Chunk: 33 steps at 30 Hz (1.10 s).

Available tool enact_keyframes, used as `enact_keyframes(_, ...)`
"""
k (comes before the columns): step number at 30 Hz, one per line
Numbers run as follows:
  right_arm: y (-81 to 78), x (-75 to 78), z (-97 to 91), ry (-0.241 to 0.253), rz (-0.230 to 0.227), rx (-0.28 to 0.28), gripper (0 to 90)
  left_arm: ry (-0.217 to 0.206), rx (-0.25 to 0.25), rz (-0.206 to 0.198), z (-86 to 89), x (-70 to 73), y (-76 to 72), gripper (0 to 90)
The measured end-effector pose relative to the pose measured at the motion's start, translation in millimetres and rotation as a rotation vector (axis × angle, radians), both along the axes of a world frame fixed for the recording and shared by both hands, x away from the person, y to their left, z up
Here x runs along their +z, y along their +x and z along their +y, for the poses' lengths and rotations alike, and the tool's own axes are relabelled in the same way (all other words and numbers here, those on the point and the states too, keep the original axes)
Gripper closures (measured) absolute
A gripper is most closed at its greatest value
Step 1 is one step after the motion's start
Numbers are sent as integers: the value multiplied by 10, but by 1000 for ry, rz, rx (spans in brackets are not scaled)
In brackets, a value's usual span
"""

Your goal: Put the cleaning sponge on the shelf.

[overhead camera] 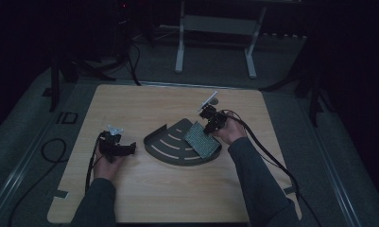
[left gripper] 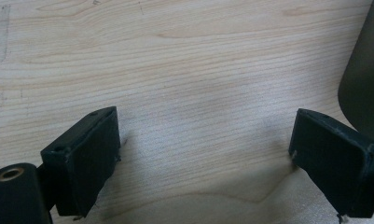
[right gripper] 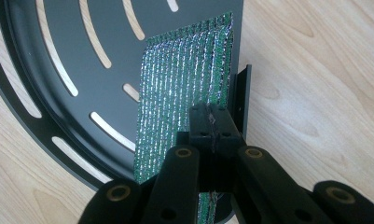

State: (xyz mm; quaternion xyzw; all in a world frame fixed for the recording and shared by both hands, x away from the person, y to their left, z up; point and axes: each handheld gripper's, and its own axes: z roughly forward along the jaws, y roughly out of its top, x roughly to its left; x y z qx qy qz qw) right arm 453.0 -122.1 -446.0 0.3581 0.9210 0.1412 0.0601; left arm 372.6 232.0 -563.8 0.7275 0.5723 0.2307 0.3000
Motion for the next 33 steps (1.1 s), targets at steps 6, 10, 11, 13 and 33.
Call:
enact_keyframes(6, -5, -15, -14, 3, 5, -2, 898, 1, 0, 0, 1, 0, 0, 93)
enact_keyframes(10, 6, -24, -27, 0, 5, -6, 898, -1, 0, 0, -1, 0, 0, 93)
enact_keyframes(11, 8, -30, -29, -3, 4, -7, 898, -1, 1, 0, -1, 0, 0, 93)
enact_keyframes(13, 12, -42, -26, -14, -1, -7, 897, -1, 1, 0, -1, -1, 0, 93)
enact_keyframes(33, 43, -128, 13, -53, -28, -9, 891, -2, 1, 0, -1, -1, 0, 93)
